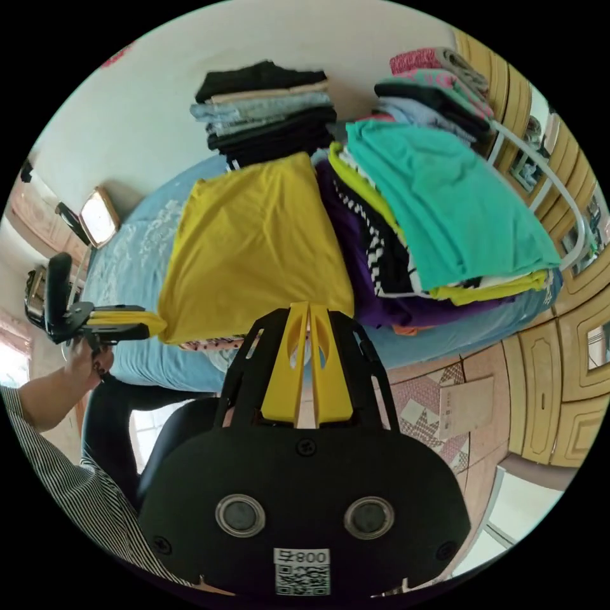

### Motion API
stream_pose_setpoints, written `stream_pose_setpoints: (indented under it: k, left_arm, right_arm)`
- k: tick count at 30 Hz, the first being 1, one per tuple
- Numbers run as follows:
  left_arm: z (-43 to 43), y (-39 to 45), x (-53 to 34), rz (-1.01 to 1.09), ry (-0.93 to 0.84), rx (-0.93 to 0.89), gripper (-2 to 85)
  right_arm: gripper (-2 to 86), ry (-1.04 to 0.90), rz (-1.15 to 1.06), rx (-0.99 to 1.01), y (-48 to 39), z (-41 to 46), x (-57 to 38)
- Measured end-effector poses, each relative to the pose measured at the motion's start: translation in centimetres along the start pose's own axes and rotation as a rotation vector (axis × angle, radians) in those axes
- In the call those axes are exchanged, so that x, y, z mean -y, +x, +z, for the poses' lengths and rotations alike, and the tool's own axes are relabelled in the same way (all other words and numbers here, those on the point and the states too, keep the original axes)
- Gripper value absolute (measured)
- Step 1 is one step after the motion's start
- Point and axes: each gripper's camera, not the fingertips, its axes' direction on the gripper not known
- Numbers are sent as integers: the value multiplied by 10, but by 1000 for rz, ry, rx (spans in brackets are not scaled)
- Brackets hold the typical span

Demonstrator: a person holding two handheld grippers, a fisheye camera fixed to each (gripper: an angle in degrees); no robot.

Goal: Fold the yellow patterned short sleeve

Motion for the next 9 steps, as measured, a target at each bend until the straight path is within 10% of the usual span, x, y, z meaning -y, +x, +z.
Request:
stream_pose_setpoints:
  k: [9]
  left_arm:
    - [-40, 10, -44, 70, 97, -221, 17]
  right_arm:
    - [58, 199, -27, -198, 25, -32, 156]
